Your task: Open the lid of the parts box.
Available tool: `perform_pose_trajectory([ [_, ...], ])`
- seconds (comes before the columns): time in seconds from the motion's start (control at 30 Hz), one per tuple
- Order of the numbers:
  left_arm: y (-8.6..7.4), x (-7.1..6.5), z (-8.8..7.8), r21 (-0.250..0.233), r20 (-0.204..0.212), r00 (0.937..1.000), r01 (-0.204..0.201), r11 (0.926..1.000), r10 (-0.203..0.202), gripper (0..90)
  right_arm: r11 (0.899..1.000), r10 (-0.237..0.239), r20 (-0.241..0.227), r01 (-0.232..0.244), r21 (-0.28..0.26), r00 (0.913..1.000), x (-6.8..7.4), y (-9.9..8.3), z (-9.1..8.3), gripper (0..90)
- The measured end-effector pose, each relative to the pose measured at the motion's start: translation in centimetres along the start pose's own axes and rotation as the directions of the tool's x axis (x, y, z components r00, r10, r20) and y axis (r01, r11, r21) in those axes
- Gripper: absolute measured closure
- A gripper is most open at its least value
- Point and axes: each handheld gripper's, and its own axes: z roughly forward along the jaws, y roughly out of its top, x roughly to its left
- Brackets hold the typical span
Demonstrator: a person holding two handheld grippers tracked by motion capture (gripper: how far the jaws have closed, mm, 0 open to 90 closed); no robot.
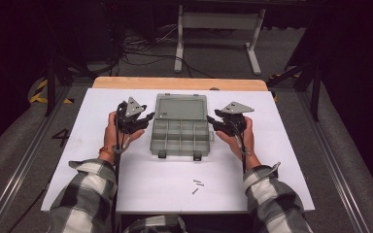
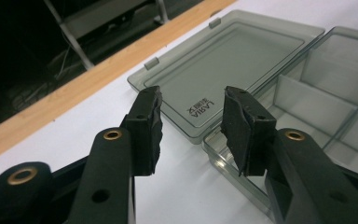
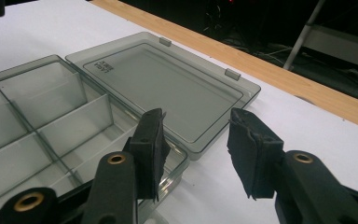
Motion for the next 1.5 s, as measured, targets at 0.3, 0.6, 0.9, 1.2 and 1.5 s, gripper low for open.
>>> perform_pose_trajectory([
  [0.3,0.0,-1.1,-2.0,-0.066,0.024,0.9989,-0.038,0.9971,0.039,53.5,1.0,-0.007,-0.007,0.007,-0.03,0.9999,-0.1,-0.2,-1.5,52.4],
  [0.6,-0.4,-1.6,-3.6,-0.109,0.042,0.9981,-0.04,0.9932,0.045,48.0,0.997,-0.063,-0.008,0.062,-0.044,0.998,0.4,-0.6,-3.3,50.5],
  [0.9,-0.9,-2.3,-5.2,-0.14,0.055,0.9949,-0.076,0.9873,0.084,40.0,0.994,-0.087,-0.025,0.085,-0.063,0.9959,1.0,-1.0,-4.7,46.4],
  [1.2,-1.9,-2.8,-6.4,-0.159,0.051,0.9941,-0.087,0.9834,0.096,32.6,0.993,-0.094,-0.041,0.09,-0.073,0.9948,1.3,-1.6,-5.8,44.8],
  [1.5,-2.8,-3.3,-7.5,-0.164,0.041,0.9928,-0.105,0.9809,0.113,23.9,0.992,-0.108,-0.052,0.104,-0.067,0.9928,1.6,-2.2,-6.7,39.7],
])
